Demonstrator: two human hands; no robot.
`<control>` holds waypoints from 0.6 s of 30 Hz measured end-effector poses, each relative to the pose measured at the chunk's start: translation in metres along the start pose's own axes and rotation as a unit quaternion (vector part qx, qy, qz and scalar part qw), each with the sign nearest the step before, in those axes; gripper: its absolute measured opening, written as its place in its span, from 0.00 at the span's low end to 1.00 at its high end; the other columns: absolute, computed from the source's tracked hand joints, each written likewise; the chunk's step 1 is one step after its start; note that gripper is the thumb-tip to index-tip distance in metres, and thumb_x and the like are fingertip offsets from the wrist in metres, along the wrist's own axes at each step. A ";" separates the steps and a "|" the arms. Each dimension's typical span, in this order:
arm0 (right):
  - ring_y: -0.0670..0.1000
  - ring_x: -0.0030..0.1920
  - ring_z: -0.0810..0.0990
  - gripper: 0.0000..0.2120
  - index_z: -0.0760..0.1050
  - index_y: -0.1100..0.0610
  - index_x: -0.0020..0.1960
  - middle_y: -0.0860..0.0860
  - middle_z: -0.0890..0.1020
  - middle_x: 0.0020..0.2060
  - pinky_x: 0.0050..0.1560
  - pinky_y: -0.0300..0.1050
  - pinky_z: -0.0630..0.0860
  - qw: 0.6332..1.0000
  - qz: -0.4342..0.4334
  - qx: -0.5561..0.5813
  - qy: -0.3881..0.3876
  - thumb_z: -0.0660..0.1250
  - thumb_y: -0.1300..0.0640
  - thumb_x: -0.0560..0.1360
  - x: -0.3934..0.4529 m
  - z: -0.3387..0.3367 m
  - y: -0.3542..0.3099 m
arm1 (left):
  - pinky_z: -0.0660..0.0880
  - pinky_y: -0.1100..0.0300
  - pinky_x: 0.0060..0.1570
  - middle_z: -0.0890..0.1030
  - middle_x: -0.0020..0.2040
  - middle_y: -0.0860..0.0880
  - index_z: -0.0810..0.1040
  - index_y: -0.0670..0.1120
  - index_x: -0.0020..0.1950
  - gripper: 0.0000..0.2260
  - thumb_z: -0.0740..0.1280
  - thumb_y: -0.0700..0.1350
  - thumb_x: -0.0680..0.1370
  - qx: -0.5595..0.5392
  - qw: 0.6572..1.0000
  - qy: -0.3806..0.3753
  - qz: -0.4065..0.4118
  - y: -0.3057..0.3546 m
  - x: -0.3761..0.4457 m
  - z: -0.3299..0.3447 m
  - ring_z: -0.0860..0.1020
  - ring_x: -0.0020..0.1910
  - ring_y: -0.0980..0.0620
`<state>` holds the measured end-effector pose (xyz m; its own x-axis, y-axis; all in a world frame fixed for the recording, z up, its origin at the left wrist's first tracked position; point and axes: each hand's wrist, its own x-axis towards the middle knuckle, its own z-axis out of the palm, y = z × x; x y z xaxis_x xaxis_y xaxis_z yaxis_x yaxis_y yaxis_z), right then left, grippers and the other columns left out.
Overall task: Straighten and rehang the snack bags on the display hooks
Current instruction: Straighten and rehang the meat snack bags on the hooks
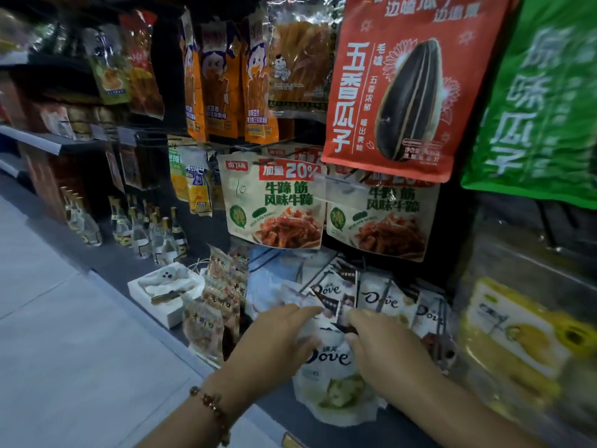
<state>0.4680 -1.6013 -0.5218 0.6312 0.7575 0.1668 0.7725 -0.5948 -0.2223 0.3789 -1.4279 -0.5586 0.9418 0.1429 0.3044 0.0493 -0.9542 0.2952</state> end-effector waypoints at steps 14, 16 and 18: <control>0.43 0.42 0.75 0.05 0.72 0.47 0.47 0.44 0.76 0.42 0.42 0.45 0.74 0.978 0.141 0.154 -0.003 0.60 0.49 0.81 -0.079 0.062 0.089 | 0.71 0.53 0.40 0.72 0.40 0.51 0.71 0.48 0.41 0.12 0.60 0.51 0.82 -0.092 0.995 -0.043 0.017 0.058 0.005 0.100 0.73 0.42 0.49; 0.44 0.41 0.77 0.05 0.75 0.47 0.45 0.45 0.79 0.41 0.44 0.45 0.75 0.964 0.174 0.200 0.015 0.63 0.50 0.80 -0.084 0.063 0.101 | 0.72 0.53 0.42 0.73 0.42 0.51 0.75 0.46 0.43 0.12 0.61 0.51 0.82 -0.112 0.992 -0.045 0.024 0.065 0.011 0.110 0.74 0.43 0.49; 0.42 0.41 0.78 0.06 0.76 0.46 0.43 0.44 0.80 0.40 0.42 0.42 0.73 0.956 0.194 0.218 0.026 0.64 0.51 0.79 -0.091 0.064 0.111 | 0.75 0.52 0.45 0.74 0.46 0.52 0.77 0.46 0.46 0.11 0.62 0.51 0.81 -0.135 0.990 -0.037 0.028 0.071 0.015 0.119 0.76 0.45 0.50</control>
<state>0.4919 -1.7188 -0.6228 0.8757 0.4816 0.0352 0.3846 -0.6515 -0.6540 0.4366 -1.5253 -0.6410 0.9630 0.0627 0.2619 -0.0840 -0.8540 0.5135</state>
